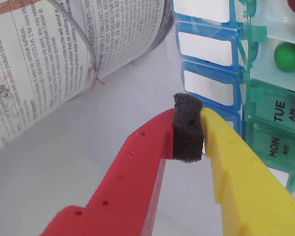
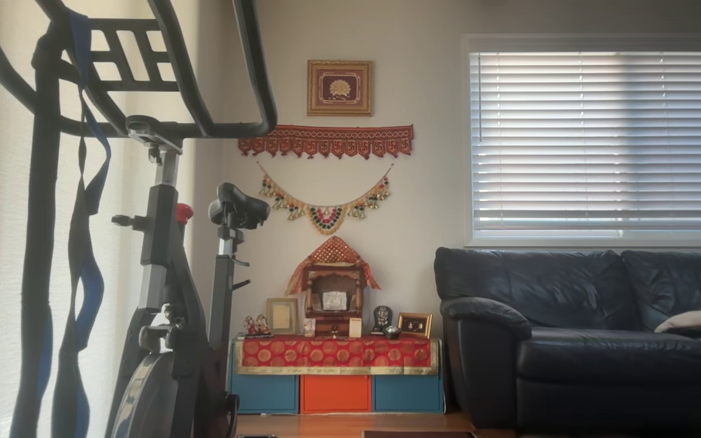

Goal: Sort medicines into box.

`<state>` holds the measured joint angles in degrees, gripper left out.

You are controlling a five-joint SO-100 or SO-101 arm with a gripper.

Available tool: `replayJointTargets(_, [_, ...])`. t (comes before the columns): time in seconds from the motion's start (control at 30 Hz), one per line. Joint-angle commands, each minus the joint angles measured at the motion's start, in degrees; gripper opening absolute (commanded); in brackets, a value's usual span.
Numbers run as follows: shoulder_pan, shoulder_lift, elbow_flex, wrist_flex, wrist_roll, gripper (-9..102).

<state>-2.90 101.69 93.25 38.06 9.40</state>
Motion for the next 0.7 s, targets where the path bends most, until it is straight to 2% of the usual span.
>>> replayJointTargets(0.0, [-0.79, 3.69, -3.16, 2.55, -1.58, 1])
replayJointTargets(0.23, [-0.97, -0.97, -6.94, 9.05, -3.69, 1])
replayJointTargets(0.67, [0.35, -6.24, -10.11, 12.66, -5.45, 1])
